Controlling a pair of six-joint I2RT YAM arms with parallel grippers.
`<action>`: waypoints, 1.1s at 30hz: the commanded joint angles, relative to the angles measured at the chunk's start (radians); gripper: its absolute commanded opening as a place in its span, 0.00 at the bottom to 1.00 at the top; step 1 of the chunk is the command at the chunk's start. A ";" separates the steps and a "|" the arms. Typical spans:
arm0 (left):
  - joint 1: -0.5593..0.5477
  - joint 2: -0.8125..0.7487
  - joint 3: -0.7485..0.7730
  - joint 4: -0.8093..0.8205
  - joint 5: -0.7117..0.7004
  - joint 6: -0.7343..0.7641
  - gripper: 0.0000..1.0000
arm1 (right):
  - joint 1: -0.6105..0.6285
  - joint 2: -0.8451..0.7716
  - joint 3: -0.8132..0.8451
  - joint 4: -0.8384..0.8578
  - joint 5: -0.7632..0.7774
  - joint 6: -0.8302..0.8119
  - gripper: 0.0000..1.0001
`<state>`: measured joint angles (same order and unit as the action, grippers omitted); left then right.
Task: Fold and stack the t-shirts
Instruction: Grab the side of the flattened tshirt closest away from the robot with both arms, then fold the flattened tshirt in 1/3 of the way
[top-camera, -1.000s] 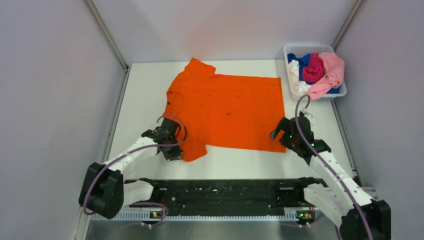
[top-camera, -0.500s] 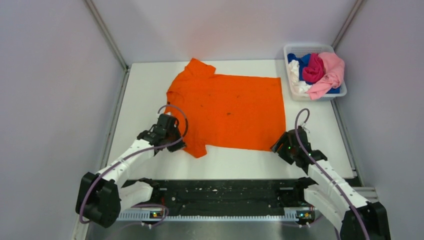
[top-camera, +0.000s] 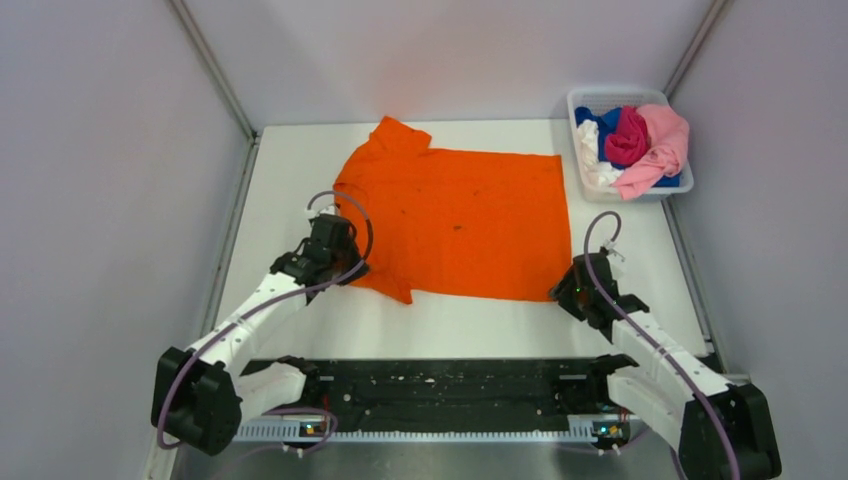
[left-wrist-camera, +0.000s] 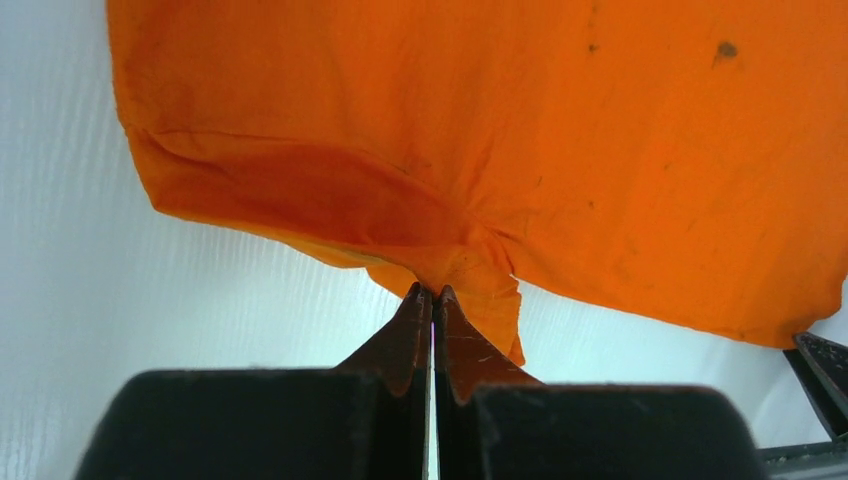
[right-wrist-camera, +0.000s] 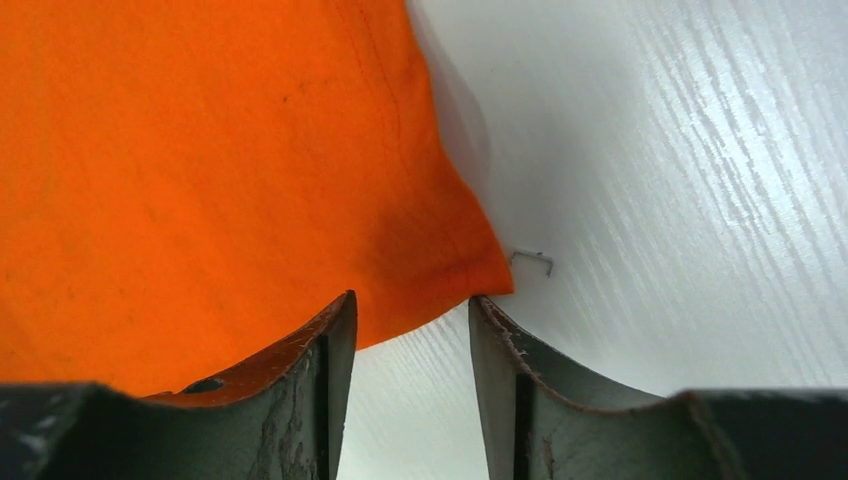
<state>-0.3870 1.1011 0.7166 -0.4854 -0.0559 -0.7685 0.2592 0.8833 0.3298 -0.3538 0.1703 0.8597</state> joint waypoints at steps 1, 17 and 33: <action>0.000 -0.023 0.068 0.049 -0.063 -0.005 0.00 | 0.000 0.026 0.015 -0.033 0.100 0.007 0.43; 0.015 0.006 0.145 0.089 -0.139 0.036 0.00 | 0.001 0.064 0.122 -0.028 0.121 -0.076 0.00; 0.129 0.231 0.343 0.220 -0.057 0.143 0.00 | 0.000 0.251 0.304 0.119 0.218 -0.113 0.00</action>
<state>-0.2840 1.2774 0.9707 -0.3569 -0.1520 -0.6796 0.2592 1.0866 0.5537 -0.3084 0.3202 0.7700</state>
